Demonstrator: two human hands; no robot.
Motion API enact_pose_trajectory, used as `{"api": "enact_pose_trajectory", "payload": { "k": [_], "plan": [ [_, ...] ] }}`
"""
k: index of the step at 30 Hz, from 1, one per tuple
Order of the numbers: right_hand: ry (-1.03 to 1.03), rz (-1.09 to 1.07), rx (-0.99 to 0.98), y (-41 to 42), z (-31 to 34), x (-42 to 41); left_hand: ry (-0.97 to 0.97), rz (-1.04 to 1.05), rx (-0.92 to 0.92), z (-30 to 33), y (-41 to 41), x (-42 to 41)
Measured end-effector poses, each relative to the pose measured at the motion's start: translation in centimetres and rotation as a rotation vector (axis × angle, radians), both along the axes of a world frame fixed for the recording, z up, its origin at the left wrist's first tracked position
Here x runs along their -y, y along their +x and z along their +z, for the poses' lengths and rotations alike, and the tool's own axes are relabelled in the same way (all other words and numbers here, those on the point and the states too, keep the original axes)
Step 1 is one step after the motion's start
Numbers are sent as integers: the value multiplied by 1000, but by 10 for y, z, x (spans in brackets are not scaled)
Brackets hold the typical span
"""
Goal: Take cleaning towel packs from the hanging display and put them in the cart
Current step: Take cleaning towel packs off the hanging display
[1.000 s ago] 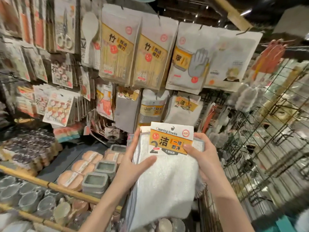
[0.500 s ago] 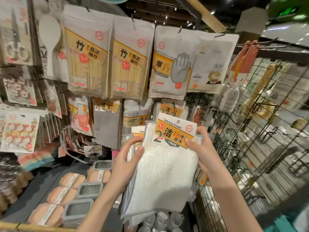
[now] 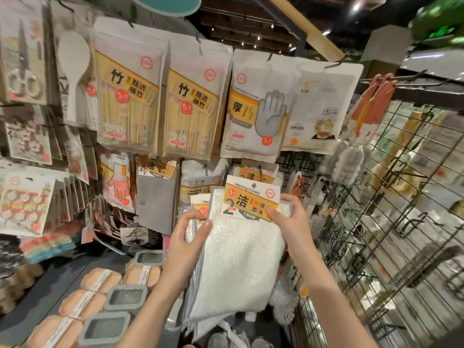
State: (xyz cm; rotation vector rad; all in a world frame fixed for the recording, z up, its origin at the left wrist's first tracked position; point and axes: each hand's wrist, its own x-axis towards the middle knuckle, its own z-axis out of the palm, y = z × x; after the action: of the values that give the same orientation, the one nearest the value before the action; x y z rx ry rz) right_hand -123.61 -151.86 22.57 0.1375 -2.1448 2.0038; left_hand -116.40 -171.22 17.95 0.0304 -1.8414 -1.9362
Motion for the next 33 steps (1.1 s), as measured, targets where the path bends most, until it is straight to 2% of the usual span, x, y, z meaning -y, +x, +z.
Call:
{"api": "enact_pose_trajectory", "payload": {
  "k": [5,12,20,27,33],
  "plan": [
    [26,-155,30,-27,-9,-2,22,65,3,-3,-13,6],
    [-48,-160,34,-50,-10,8,-43,75,0,-3,-31,19],
    [94,-295,-42,-87,-15,8,-91,90,11,-12,-40,38],
    [129,-352,28,-109,-30,5,-107,115,5,-12,-42,45],
    [119,-353,-70,-124,-28,8,-114,131,7,-11,-42,48]
  ]
}}
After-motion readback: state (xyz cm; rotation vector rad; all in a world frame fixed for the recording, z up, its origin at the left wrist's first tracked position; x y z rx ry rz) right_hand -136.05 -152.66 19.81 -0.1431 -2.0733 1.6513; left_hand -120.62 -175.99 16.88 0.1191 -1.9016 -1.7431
